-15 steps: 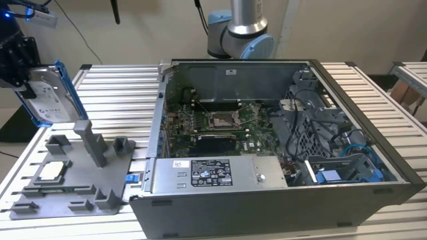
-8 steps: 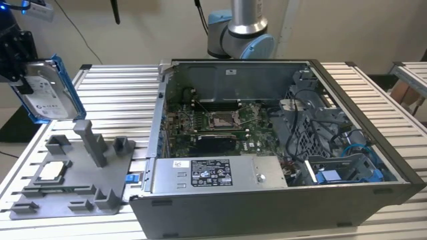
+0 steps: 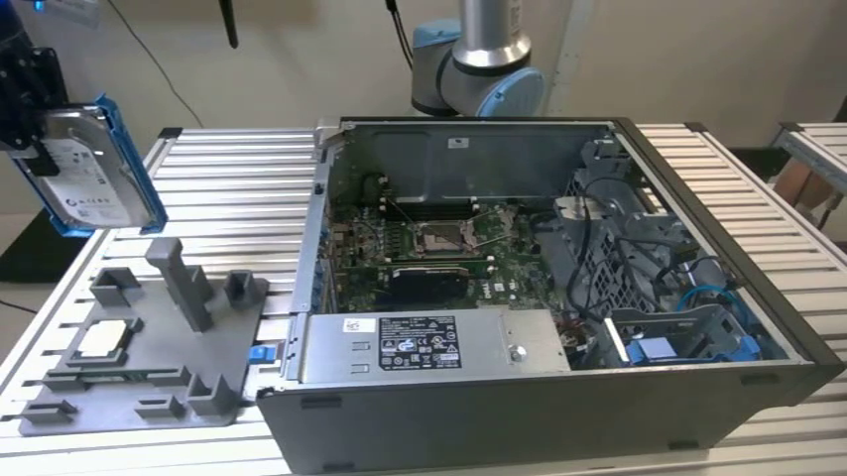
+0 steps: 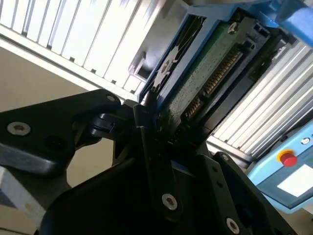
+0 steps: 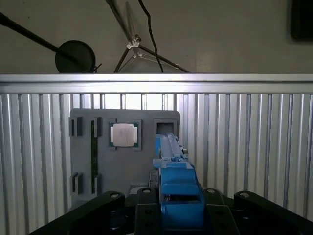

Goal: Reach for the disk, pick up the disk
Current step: 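Pick up the disk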

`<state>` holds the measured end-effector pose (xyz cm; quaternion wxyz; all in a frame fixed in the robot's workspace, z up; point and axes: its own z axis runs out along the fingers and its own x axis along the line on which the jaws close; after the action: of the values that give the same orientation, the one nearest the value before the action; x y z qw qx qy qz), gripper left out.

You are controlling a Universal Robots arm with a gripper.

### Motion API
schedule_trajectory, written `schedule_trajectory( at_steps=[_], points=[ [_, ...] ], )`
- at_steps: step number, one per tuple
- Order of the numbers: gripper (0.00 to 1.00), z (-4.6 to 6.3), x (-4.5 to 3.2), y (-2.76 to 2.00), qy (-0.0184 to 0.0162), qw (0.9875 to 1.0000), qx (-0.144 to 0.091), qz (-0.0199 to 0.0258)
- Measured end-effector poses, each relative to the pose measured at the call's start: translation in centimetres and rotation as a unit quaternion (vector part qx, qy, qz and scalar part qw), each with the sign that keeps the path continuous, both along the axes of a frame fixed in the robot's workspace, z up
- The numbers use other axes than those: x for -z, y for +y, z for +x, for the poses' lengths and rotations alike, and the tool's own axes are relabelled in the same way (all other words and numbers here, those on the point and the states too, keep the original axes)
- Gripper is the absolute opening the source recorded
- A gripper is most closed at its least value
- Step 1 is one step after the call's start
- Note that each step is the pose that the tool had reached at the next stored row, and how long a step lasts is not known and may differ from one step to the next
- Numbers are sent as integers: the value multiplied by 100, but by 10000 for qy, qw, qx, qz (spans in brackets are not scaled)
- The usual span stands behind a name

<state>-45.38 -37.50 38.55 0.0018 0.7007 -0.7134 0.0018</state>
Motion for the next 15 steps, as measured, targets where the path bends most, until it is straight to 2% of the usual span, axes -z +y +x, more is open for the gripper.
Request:
schedule_trajectory(
  at_steps=[4,11,15],
  points=[
    [0,0,-91,0,0,10000,0,1],
    [0,0,-316,0,0,10000,0,0],
    [0,0,-420,0,0,10000,0,0]
  ],
)
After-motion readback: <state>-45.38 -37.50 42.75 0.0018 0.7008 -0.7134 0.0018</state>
